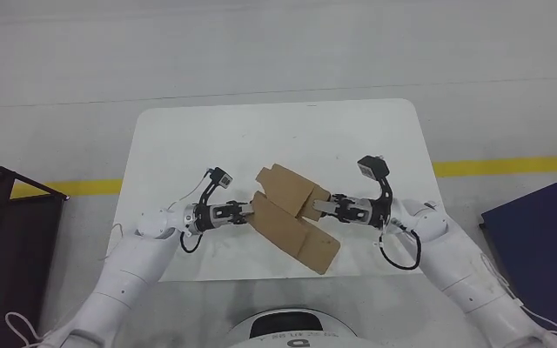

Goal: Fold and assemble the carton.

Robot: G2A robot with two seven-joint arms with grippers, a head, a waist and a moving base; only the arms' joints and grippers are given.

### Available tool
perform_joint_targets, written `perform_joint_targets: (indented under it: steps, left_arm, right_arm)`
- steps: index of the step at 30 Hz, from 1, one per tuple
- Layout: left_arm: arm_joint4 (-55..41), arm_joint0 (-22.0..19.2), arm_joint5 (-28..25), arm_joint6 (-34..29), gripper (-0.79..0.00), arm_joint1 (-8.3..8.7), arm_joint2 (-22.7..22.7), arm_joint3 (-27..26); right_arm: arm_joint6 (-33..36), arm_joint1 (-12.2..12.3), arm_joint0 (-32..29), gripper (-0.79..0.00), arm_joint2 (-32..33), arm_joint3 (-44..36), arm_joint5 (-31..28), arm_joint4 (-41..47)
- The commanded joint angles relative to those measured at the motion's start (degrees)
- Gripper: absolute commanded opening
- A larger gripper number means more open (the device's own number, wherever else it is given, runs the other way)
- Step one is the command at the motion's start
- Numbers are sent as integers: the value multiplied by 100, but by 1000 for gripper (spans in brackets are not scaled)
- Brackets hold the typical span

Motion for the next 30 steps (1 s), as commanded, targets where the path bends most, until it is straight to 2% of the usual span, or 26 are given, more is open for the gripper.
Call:
perform_joint_targets:
  steps: [1,11,17,29,30]
  left_arm:
    - [-195,28,-2,-80,-499,1,-47,-87]
    - [-151,125,200,-282,-576,62,-216,-358]
    - [-67,126,301,-382,-637,65,-181,-368]
    - [-253,91,482,-565,-696,34,-47,-338]
    - [-339,96,514,-596,-742,31,-46,-352]
  right_arm:
    - [-39,27,26,-785,-26,65,-39,-71]
    - [-396,75,149,-785,-45,278,-379,-1056]
    - [-576,67,140,-785,-64,194,-315,-1287]
    - [-829,86,55,-785,5,16,-115,-1469]
    - [-846,86,57,-785,2,19,-91,-1487]
